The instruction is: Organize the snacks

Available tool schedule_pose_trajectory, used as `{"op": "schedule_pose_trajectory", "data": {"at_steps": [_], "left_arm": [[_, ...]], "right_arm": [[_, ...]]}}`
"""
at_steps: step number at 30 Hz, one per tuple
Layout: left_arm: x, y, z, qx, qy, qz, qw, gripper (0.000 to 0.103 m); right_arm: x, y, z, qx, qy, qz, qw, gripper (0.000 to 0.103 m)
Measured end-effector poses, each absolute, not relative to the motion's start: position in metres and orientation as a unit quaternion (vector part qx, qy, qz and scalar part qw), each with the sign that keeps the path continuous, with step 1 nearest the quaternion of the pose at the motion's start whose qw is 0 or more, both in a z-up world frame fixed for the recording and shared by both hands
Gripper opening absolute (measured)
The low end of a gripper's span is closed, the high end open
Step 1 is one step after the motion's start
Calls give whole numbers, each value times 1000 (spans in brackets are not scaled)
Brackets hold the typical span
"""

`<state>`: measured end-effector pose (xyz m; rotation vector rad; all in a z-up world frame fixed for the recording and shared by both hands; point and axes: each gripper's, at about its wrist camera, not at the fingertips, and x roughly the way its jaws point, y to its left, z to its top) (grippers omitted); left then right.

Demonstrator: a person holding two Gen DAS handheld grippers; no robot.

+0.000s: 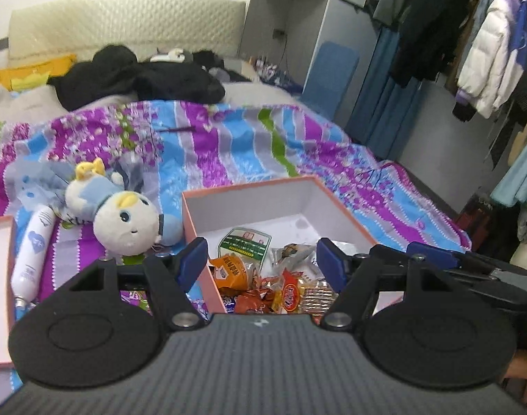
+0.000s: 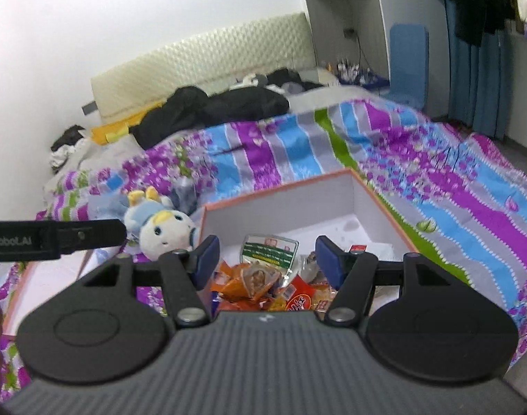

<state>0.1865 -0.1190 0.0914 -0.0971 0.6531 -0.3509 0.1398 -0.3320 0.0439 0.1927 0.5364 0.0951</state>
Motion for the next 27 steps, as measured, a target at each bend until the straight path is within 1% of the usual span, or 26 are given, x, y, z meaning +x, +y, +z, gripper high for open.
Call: {"op": "schedule_pose_trajectory", "data": {"at_steps": [7, 13, 27], "left_arm": [[126, -107, 121, -57, 288, -173, 940, 74], [86, -102, 128, -55, 276, -180, 942, 74], [39, -91, 109, -55, 271, -178, 944, 74]], "right_arm": [[97, -329, 66, 91, 239, 42, 966, 64], [58, -328, 80, 93, 222, 36, 970, 64], [5, -318, 78, 95, 202, 34, 974, 64]]}}
